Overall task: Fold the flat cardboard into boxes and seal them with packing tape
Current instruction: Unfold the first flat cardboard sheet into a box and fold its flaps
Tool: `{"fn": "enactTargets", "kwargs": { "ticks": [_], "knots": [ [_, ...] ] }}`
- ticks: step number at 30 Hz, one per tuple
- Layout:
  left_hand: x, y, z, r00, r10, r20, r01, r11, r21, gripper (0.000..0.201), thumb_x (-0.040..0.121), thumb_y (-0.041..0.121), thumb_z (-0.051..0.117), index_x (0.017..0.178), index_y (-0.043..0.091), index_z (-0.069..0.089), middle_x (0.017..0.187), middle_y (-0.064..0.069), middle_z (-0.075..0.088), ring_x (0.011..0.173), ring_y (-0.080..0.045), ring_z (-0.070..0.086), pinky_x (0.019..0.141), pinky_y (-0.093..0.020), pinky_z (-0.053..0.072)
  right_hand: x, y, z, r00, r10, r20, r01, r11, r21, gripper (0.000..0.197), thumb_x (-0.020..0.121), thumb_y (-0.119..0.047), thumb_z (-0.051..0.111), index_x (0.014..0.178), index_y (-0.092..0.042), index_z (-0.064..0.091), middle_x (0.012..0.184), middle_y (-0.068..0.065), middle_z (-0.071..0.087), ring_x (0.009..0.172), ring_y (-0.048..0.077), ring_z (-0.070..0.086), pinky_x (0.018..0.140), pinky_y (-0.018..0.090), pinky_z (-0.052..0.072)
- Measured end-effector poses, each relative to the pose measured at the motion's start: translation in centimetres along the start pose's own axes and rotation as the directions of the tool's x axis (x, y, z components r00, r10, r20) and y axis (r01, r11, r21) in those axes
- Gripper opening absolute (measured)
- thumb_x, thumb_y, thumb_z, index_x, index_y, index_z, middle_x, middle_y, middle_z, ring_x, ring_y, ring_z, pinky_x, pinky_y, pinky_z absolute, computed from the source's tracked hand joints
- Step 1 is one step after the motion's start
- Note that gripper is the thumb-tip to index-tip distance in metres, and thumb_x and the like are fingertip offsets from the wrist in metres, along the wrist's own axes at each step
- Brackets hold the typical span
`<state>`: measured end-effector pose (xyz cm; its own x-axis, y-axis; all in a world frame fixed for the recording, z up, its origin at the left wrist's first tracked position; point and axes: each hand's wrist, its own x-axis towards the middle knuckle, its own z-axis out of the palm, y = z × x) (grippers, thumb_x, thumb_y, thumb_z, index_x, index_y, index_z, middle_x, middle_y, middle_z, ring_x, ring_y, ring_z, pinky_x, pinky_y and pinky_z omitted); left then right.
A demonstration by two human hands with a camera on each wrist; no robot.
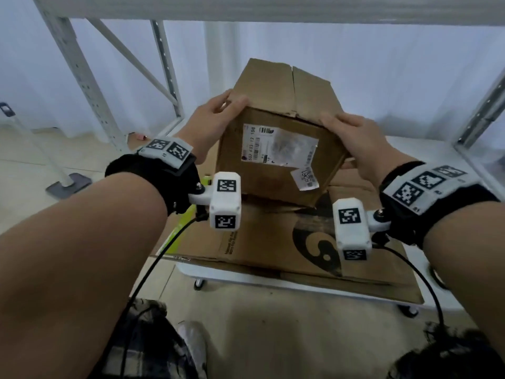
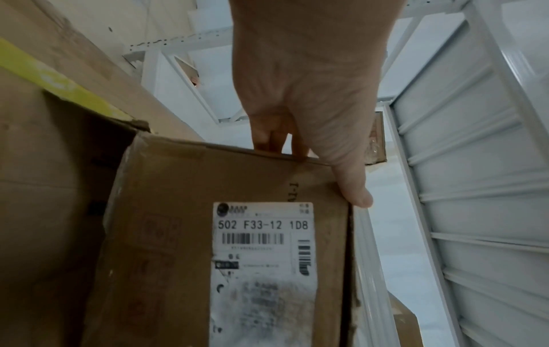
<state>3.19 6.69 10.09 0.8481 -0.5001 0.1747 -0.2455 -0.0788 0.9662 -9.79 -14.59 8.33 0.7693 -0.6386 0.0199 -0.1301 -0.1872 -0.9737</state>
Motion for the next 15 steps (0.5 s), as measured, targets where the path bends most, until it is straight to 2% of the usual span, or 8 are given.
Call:
{"fn": "enactTargets", "kwargs": {
  "ticks": [2,4,6,8,10,11,15],
  "knots": [
    [0.2,-0.5,-0.4,1.0,-0.004,-0.018,0.004,1.0,-0.028,0.02,0.091,0.048,0.059,0.108,0.039,0.066,0.112,0.006,0.069,0.099,-0.009,0.065,0.093,-0.032,0.053,0.3,-0.2,-0.3,0.999,-0.031,-0.017,0.031,0.999,0.029,0.073,0.075,-0.06,0.073,0.135,-0.023,0.054,0.124,0.001,0.063,0.099,0.014,0.066,0.065,0.028,0.054],
    [0.4,-0.9,-0.7,1.0,-0.005,-0.031,0.003,0.997,-0.073,0.021,0.091,0.049,0.058,0.106,0.037,0.067,0.112,0.004,0.07,0.1,-0.012,0.065,0.099,-0.039,0.05,0.4,-0.2,-0.5,0.998,-0.064,-0.027,0.065,0.997,0.045,0.07,0.076,-0.059,0.073,0.134,-0.024,0.056,0.123,0.0,0.064,0.097,0.013,0.067,0.066,0.029,0.055],
    [0.6,-1.3,-0.8,0.999,0.003,-0.038,-0.008,0.993,-0.121,0.029,0.094,0.046,0.055,0.116,0.029,0.064,0.111,0.004,0.071,0.104,-0.015,0.066,0.097,-0.036,0.051,0.2,-0.2,-0.6,0.993,-0.103,-0.063,0.108,0.99,0.087,0.063,0.078,-0.053,0.073,0.131,-0.023,0.059,0.121,-0.003,0.065,0.092,0.007,0.068,0.063,0.025,0.055],
    [0.7,-1.8,-0.9,0.999,0.006,-0.047,-0.015,0.983,-0.182,0.033,0.097,0.041,0.051,0.122,0.021,0.061,0.109,0.003,0.071,0.104,-0.016,0.066,0.094,-0.033,0.053,0.2,-0.5,-0.5,0.984,-0.134,-0.113,0.154,0.971,0.182,0.045,0.084,-0.042,0.073,0.123,-0.02,0.063,0.11,-0.008,0.066,0.083,-0.002,0.068,0.066,0.019,0.053],
    [0.7,-2.2,-0.9,0.998,0.009,-0.056,-0.022,0.97,-0.24,0.032,0.1,0.037,0.048,0.122,0.017,0.06,0.104,0.003,0.073,0.101,-0.015,0.067,0.093,-0.031,0.053,0.1,-1.0,-0.5,0.977,-0.163,-0.138,0.194,0.947,0.256,0.021,0.088,-0.031,0.071,0.107,-0.026,0.064,0.097,-0.015,0.066,0.074,-0.006,0.067,0.067,0.014,0.052],
    [0.8,-2.4,-1.0,0.998,0.007,-0.066,-0.024,0.966,-0.258,0.031,0.1,0.037,0.046,0.12,0.017,0.061,0.102,0.004,0.073,0.1,-0.014,0.067,0.093,-0.031,0.053,-0.1,-1.2,-0.4,0.975,-0.176,-0.137,0.208,0.939,0.274,0.015,0.089,-0.029,0.07,0.102,-0.03,0.063,0.093,-0.016,0.066,0.072,-0.006,0.067,0.066,0.014,0.051],
    [0.8,-2.2,-1.2,0.997,-0.014,-0.072,-0.007,0.958,-0.286,0.027,0.101,0.036,0.045,0.113,0.019,0.062,0.099,0.006,0.074,0.101,-0.013,0.067,0.095,-0.03,0.052,-0.3,-1.6,-0.1,0.968,-0.217,-0.127,0.246,0.924,0.293,0.013,0.089,-0.028,0.07,0.1,-0.032,0.063,0.096,-0.016,0.066,0.079,-0.002,0.067,0.067,0.014,0.051]
  ]
}}
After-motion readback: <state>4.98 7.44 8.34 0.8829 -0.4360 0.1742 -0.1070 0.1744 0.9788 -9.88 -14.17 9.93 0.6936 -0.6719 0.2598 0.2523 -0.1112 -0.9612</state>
